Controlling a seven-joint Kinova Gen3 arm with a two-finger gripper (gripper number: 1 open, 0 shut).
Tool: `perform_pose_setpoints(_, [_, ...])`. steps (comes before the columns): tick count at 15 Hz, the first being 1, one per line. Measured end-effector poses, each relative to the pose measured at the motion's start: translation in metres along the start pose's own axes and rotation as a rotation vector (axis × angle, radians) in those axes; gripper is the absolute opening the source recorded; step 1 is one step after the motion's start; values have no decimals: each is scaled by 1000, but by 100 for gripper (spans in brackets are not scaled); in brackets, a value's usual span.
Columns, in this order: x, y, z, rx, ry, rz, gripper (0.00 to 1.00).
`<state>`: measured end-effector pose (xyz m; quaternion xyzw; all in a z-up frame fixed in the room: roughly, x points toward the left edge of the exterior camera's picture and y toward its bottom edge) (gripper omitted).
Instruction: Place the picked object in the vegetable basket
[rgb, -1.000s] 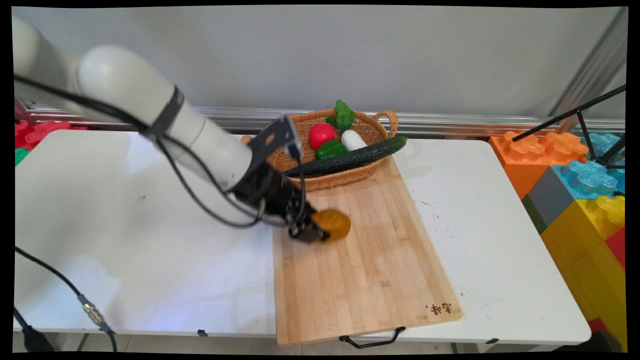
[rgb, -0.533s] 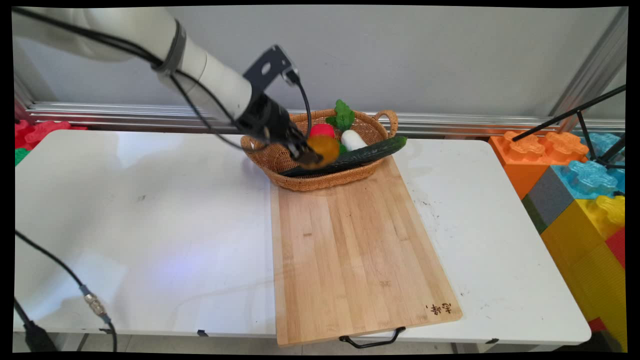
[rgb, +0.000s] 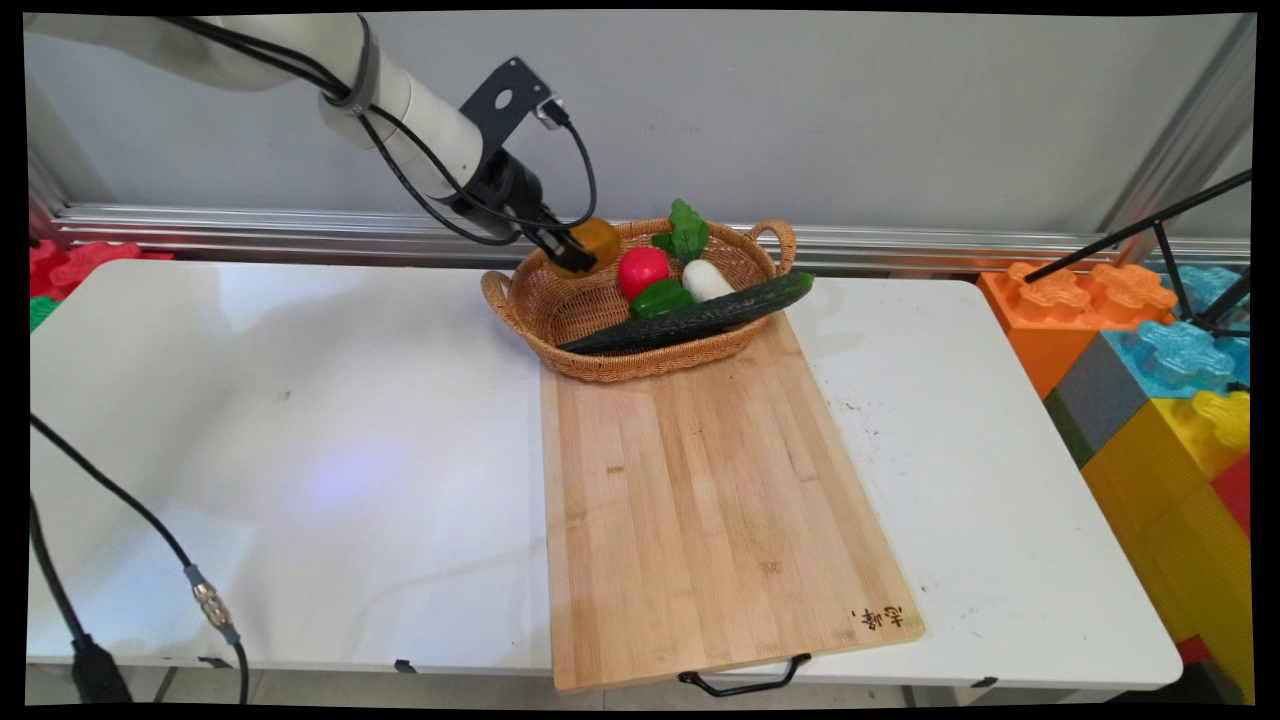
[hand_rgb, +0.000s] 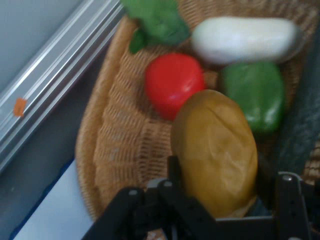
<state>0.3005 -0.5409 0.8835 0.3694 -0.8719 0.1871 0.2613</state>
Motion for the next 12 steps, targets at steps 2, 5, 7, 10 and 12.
perform_pose_setpoints(2, [-5, -10, 10, 5, -20, -12, 0])
perform_pose_setpoints(5, [-12, -20, 26, -4, -42, -25, 0])
perform_pose_setpoints(7, [-14, -24, 36, -15, -45, -28, 0])
perform_pose_setpoints(10, [-12, -28, 48, -30, -32, -16, 100])
perform_pose_setpoints(12, [-10, -29, 50, -40, -18, -5, 100])
